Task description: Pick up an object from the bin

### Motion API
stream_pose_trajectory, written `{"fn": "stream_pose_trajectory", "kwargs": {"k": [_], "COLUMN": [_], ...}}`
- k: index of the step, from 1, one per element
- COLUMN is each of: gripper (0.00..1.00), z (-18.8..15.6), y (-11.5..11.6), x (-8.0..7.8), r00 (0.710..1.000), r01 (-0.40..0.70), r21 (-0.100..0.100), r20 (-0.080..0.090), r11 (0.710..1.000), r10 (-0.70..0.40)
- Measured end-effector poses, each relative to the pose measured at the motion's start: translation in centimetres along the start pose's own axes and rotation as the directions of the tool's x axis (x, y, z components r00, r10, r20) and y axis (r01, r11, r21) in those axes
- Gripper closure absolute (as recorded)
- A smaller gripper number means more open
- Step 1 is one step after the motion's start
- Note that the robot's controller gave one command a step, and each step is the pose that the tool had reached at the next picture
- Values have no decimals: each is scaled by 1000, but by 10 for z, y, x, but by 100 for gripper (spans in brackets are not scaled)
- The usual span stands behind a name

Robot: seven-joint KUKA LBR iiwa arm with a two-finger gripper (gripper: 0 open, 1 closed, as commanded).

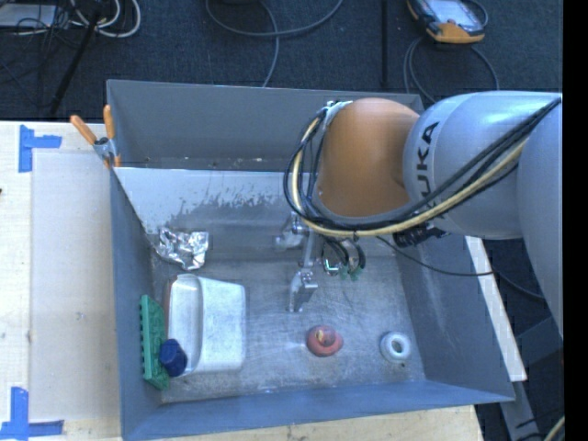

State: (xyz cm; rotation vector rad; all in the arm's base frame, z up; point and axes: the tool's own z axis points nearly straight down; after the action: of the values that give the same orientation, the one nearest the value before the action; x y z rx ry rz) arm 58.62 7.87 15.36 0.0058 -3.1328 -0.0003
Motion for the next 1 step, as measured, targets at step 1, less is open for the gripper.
{"fn": "stream_pose_trajectory", "kwargs": {"k": [1], "gripper": [0], "z": [68], "y": [-117], "x": [20], "r00": [996], "r01": [-90], "r21": [3], "r20": [2], "r11": [996], "r10": [90]}}
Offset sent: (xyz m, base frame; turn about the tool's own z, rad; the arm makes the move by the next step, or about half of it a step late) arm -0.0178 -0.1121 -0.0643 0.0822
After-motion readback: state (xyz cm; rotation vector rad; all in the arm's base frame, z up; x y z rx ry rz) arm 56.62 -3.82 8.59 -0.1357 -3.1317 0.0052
